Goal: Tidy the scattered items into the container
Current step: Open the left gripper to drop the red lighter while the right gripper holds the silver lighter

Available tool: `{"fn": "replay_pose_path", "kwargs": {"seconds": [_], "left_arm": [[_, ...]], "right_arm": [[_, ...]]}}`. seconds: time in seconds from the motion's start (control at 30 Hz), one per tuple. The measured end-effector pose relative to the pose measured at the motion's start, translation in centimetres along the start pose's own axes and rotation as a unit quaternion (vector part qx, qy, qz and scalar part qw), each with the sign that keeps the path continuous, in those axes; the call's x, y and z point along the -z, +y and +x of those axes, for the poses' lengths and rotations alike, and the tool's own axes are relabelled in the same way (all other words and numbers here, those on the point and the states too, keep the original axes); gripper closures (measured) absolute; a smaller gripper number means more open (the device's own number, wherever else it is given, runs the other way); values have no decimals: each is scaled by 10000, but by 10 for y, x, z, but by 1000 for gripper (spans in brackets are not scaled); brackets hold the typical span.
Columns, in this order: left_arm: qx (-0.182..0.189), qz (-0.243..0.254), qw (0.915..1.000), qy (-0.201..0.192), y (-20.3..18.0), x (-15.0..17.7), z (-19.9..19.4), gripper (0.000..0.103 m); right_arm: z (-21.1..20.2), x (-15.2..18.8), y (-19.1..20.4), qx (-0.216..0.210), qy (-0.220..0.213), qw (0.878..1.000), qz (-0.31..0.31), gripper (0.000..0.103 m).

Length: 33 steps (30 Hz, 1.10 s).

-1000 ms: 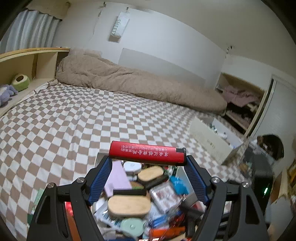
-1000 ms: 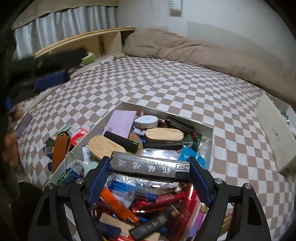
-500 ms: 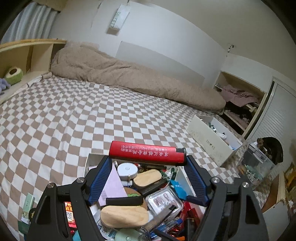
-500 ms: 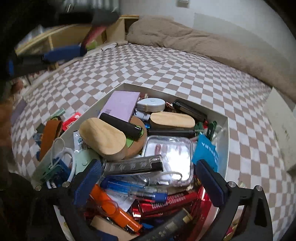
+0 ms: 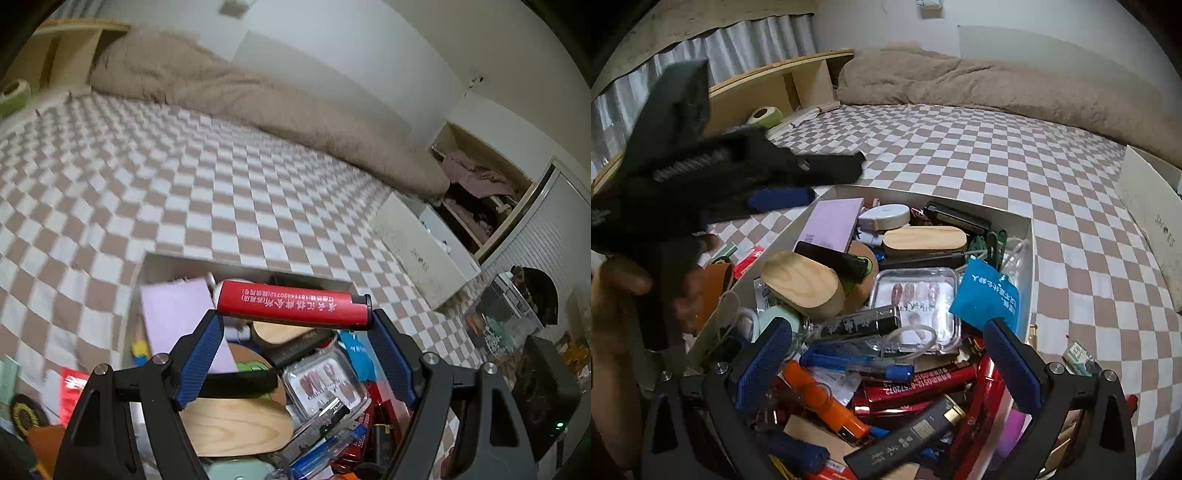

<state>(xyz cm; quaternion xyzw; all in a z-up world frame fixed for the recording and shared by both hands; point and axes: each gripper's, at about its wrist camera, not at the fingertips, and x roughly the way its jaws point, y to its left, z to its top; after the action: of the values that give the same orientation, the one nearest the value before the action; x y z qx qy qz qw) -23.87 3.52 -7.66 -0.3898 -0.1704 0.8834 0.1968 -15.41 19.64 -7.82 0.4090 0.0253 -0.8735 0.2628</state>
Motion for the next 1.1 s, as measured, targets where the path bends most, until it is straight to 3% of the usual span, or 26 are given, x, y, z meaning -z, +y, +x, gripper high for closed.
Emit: {"fn": "replay_pose_path", "kwargs": {"seconds": [0.23,0.43,0.47,0.5,0.53,1.1], "left_arm": [[31,16,9995,314,-6,8,23,23],[-327,172,9987,365,-14,15,33,22],[-425,189,9982,374,-14,16,34,19],[-496,201,9979,374,-13,17,35,5],[-563,191,9977,323,-13,17,34,0],[-807,332,9961,92,-13,16,16,0]], "right_arm": [[-5,3,-11,-18,12,9999,164,0],[-7,6,-17,-37,23,9996,278,0],[-7,6,-17,-42,29,9996,274,0],[-7,6,-16,-44,35,9996,263,0],[-7,7,-16,-43,37,9997,251,0],[-9,8,-20,120,20,9994,313,0]]}}
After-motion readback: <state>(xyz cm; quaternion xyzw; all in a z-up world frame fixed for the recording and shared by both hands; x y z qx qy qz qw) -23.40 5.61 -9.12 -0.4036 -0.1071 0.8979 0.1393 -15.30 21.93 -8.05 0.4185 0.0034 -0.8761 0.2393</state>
